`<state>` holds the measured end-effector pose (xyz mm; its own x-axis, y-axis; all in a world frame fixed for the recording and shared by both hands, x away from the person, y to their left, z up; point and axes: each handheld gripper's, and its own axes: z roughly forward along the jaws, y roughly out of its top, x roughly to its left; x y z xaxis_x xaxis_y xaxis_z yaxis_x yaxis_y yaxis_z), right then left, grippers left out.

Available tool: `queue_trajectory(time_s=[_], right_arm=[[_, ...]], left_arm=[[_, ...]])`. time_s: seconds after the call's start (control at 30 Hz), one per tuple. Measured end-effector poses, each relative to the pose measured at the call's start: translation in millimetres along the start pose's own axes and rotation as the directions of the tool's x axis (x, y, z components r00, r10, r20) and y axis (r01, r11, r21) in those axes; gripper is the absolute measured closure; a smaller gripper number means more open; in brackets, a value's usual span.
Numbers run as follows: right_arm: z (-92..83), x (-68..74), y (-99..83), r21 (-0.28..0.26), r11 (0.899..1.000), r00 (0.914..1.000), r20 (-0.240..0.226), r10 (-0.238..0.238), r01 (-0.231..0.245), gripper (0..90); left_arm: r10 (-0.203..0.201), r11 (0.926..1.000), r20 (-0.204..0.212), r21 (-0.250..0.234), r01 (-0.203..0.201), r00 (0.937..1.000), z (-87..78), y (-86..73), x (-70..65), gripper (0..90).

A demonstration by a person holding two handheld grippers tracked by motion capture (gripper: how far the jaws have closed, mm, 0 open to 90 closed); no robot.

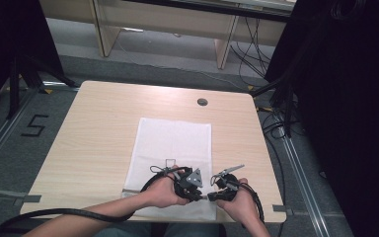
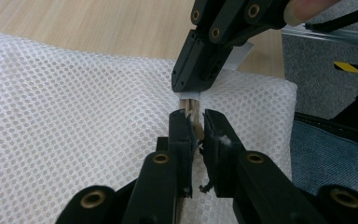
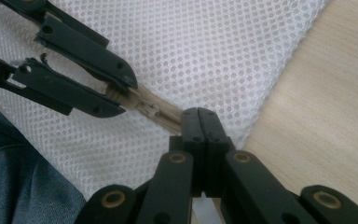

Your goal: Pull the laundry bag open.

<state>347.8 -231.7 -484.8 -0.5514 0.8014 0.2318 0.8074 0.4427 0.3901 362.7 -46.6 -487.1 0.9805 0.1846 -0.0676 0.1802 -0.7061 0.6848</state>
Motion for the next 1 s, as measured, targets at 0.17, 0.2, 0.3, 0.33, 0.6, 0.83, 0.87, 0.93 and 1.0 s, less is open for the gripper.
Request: queue_trajectory(time_s=[0.17,0.2,0.3,0.33,0.6,0.83,0.87,0.93,1.0], right_arm=[[0.0,-0.2,-0.1,-0.002,1.000,1.0000,0.004,-0.005,0.005,90.0],[0.1,-1.7,0.0,-0.009,1.000,0.9996,0.010,-0.026,0.026,90.0],[0.1,-1.6,0.0,-0.010,1.000,0.9996,0.010,-0.026,0.026,90.0],[0.1,-1.6,0.0,-0.009,1.000,0.9996,0.010,-0.025,0.026,90.0],[0.2,-1.1,0.2,-0.008,1.000,0.9996,0.014,-0.026,0.026,90.0],[0.2,-1.1,0.1,-0.008,1.000,0.9996,0.014,-0.026,0.026,90.0],[0.2,-1.1,0.1,-0.009,1.000,0.9996,0.013,-0.026,0.026,90.0],[0.2,-1.2,0.0,-0.010,1.000,0.9996,0.013,-0.026,0.026,90.0],[0.2,-1.3,-0.1,-0.010,1.000,0.9996,0.013,-0.025,0.026,90.0]], left_arm=[[-0.003,1.0000,-0.003,-0.002,0.003,1.0000,-0.5,0.3,-0.8,81.4],[0.008,1.0000,-0.005,-0.003,-0.008,1.0000,-0.7,0.5,-0.6,81.4],[0.006,1.0000,-0.004,-0.003,-0.006,1.0000,-0.7,0.3,-0.6,81.4],[0.006,1.0000,-0.004,-0.003,-0.006,1.0000,-0.7,0.4,-0.6,81.4],[0.008,1.0000,-0.006,-0.004,-0.008,0.9999,-3.2,0.2,-0.4,81.4],[0.010,0.9999,-0.005,-0.003,-0.010,0.9999,-4.3,-0.2,-0.3,81.4],[0.012,0.9999,-0.005,-0.002,-0.012,0.9999,-4.4,-0.1,-0.3,81.4],[0.010,0.9999,-0.005,-0.002,-0.010,0.9999,-4.3,-0.2,-0.3,81.4],[0.009,1.0000,-0.004,-0.003,-0.009,0.9999,-4.3,-0.1,-0.2,81.4]])
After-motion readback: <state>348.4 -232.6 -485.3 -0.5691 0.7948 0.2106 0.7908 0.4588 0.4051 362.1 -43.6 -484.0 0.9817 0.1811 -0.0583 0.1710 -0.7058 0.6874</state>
